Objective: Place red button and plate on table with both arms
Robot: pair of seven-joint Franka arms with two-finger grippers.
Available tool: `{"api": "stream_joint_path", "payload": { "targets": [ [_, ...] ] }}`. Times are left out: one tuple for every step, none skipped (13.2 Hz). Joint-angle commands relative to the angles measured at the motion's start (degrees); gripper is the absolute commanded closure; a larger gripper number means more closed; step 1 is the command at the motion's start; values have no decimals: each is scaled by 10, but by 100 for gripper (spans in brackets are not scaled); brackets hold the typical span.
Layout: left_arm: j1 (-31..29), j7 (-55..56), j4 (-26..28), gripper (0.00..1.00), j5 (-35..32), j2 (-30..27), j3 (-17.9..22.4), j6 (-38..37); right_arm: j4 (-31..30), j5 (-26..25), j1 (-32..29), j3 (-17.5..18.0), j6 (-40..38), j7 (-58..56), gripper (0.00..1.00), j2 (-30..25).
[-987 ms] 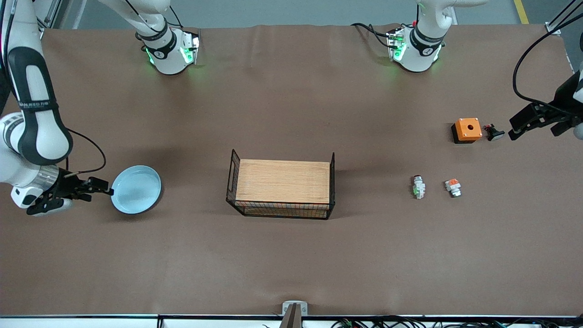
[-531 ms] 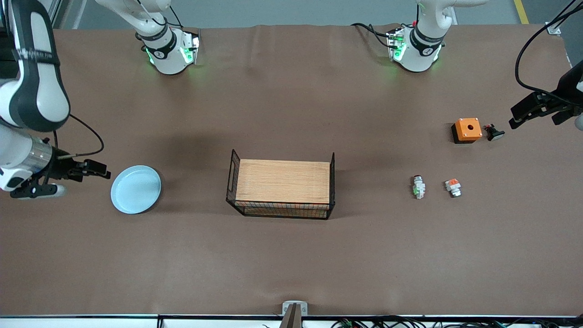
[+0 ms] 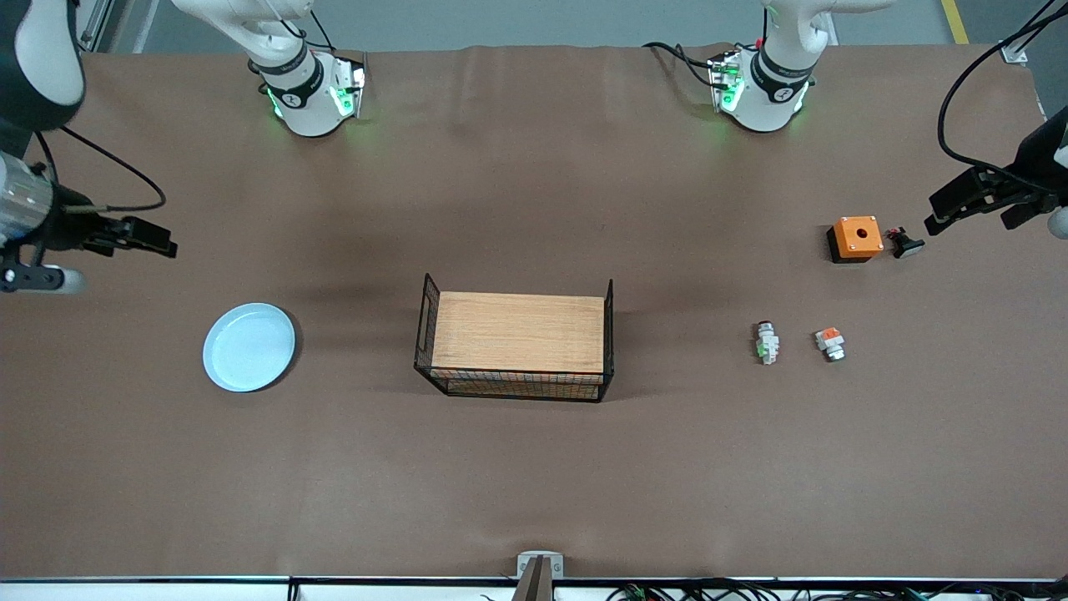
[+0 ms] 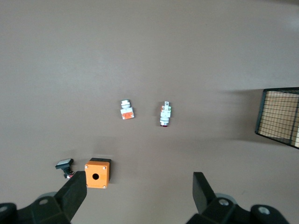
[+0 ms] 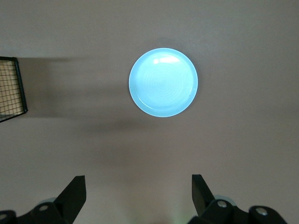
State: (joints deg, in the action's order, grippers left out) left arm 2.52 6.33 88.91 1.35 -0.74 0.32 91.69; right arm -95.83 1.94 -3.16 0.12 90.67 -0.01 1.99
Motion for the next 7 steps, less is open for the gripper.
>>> {"api": "stream_joint_path", "payload": {
  "targets": [
    [-4, -10, -8, 0, 9, 0, 0, -11, 49, -15, 4, -3, -41, 33, 0, -1],
    [-4, -10, -8, 0, 8, 0, 0, -11, 63, -15, 5, -3, -59, 76, 0, 1],
    [-4, -10, -8, 0, 8, 0, 1, -11, 64, -15, 7, -2, -70, 109, 0, -1],
    [-4, -10, -8, 0, 7, 0, 1, -11, 67, -16, 10, -1, -78, 104, 0, -3],
    [-3, -10, -8, 0, 6, 0, 0, -11, 71, -18, 10, -3, -83, 66, 0, -4],
    [-3, -10, -8, 0, 6, 0, 0, -10, 73, -18, 8, -5, -88, 26, 0, -5],
    [-3, -10, -8, 0, 6, 0, -1, -10, 74, -14, 7, -6, -86, 15, 0, -13]
  ]
}}
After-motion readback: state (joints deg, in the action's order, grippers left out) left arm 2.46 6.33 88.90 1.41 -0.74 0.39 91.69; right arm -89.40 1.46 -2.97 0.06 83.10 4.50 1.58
